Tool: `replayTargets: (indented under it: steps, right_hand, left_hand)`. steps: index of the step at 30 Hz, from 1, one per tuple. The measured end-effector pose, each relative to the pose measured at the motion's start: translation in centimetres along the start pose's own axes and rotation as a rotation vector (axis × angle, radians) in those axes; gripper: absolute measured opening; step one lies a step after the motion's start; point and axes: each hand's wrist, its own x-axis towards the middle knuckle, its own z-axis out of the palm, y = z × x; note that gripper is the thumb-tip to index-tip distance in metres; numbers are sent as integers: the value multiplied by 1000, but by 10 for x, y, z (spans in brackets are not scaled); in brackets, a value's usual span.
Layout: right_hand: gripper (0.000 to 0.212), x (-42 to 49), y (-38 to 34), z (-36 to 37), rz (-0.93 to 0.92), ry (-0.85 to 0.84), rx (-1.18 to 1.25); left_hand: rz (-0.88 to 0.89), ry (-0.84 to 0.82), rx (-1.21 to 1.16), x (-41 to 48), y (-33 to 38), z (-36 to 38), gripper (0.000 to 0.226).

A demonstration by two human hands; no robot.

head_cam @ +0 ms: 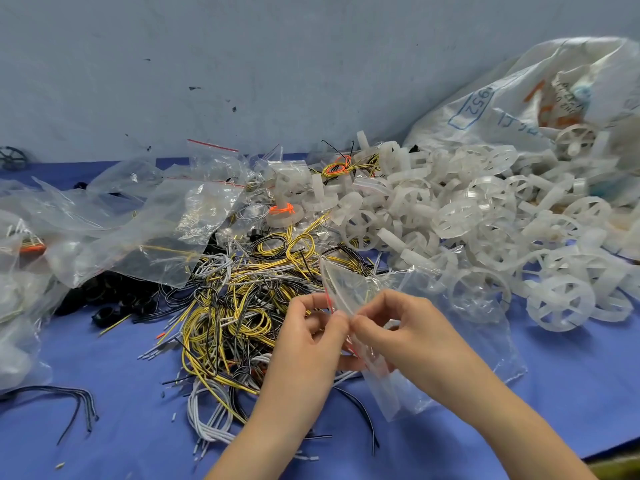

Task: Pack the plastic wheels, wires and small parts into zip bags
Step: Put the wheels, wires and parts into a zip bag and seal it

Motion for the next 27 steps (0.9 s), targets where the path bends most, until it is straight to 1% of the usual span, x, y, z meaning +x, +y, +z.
replayTargets:
  steps: [2, 3, 4, 5, 7, 8, 10, 12, 14, 16, 18, 19, 21, 22, 25, 27]
  right_hand:
    - [10, -1, -1, -1, 16, 45, 41]
    - [9, -2, -2, -2, 13, 80, 43]
    - [8, -2, -4, -4, 4, 122, 32]
    - [6, -3, -7, -6, -7, 171, 22]
    - [7, -5, -14, -11, -28, 266, 37]
    - [10, -7, -17, -14, -36, 311, 48]
    - [12, -10, -23, -17, -58, 387, 46]
    - [11, -13, -26, -17, -91, 454, 1]
    - [12, -17, -27, -11, -134, 505, -91]
    - [15, -20, -28, -2, -193, 533, -199]
    - [19, -21, -29, 8, -247, 549, -287]
    - [21, -20, -28, 11, -260, 558, -313]
    - [23, -18, -26, 15, -270, 568, -358]
    - [23, -17, -24, 17, -267, 562, -383]
    - [23, -17, -22, 18, -236, 523, -407]
    - [24, -20, -23, 20, -240, 524, -414]
  left_hand:
    - [30, 20, 46, 0, -1, -1, 18]
    - [64, 45, 106, 0, -1, -3, 22]
    - [130, 79, 216, 0, -2, -5, 26]
    - [234, 109, 384, 0, -4, -9, 29]
    - [446, 115, 748, -1, -3, -15, 30]
    - [509, 114, 856, -2, -2, -17, 30]
    - [562, 151, 923, -4, 1, -17, 30]
    - [604, 210, 988, -4, 5, -16, 28]
    - [675, 236, 1089, -2, 7, -14, 25]
    - [761, 261, 1134, 0, 10, -12, 18]
    - [852, 283, 1087, 1, 14, -11, 16]
    - [867, 274, 1012, 2, 17, -9, 16]
    - [806, 224, 804, 0, 23, -4, 21]
    - [718, 184, 688, -1, 24, -1, 24]
    - [353, 45, 368, -3, 24, 9, 32]
    - [199, -26, 292, 0, 26, 11, 29]
